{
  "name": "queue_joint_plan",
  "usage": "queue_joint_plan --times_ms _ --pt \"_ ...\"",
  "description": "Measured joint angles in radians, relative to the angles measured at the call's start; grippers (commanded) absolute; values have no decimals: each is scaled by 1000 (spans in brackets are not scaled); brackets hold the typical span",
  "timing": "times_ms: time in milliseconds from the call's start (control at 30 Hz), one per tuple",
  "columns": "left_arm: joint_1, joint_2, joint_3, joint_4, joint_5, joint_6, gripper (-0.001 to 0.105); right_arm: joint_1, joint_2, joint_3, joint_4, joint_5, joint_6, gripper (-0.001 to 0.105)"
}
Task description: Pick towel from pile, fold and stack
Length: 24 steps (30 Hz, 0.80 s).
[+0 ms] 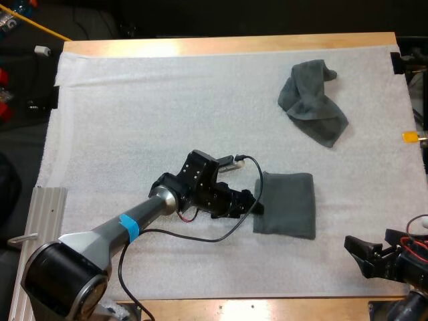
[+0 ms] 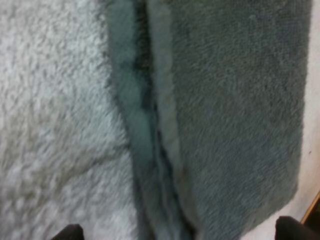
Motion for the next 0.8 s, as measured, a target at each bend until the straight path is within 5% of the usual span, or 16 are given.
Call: queue_joint_plan --times_ms 433,800 --pt "-14 45 -2 -25 -8 -103 71 0 0 0 2 0 2 85" --pt "-153 143 -147 -20 -21 -181 71 0 0 0 2 0 2 85"
